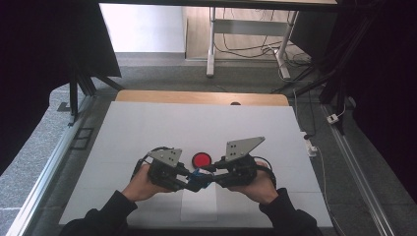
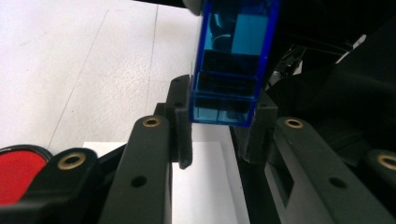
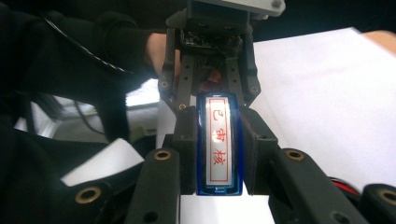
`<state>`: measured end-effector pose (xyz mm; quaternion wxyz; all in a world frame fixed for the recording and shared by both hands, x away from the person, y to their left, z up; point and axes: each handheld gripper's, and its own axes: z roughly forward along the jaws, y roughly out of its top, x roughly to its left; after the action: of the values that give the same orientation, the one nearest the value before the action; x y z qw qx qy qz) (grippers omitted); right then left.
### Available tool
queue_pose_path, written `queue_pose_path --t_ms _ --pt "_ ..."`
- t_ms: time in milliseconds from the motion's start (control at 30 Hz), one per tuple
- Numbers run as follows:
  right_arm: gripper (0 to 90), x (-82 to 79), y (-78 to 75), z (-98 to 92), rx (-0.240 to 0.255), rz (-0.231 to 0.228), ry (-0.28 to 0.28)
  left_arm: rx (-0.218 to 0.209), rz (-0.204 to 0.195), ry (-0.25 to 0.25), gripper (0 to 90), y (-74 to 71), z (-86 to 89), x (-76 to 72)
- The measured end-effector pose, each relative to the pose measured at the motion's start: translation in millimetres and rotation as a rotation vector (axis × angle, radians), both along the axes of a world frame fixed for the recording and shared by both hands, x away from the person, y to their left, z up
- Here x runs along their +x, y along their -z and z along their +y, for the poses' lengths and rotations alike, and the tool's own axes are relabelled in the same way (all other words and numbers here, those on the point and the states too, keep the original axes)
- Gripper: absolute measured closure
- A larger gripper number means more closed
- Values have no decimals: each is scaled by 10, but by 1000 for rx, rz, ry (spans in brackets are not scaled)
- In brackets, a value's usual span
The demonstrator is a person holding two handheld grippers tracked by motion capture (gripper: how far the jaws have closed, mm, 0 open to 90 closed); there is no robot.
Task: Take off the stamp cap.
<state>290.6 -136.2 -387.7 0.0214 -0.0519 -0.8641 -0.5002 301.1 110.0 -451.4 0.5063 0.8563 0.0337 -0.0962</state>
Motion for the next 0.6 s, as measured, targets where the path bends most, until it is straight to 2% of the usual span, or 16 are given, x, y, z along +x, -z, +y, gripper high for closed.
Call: queue_pose_path --t_ms 200,333,367,500,600 --pt "719 -99 -45 42 -33 -106 13 4 7 -13 690 -2 4 1" --pt "720 -120 -56 50 -41 -132 13 4 3 -11 690 -3 3 -1" --pt "720 -121 -57 50 -41 -127 13 4 -9 -8 690 -6 5 -8" --pt "720 -27 -45 -21 16 -12 4 1 -51 10 691 -13 17 -31" --pt "720 10 -34 -55 29 5 16 4 -42 4 690 -5 25 -23"
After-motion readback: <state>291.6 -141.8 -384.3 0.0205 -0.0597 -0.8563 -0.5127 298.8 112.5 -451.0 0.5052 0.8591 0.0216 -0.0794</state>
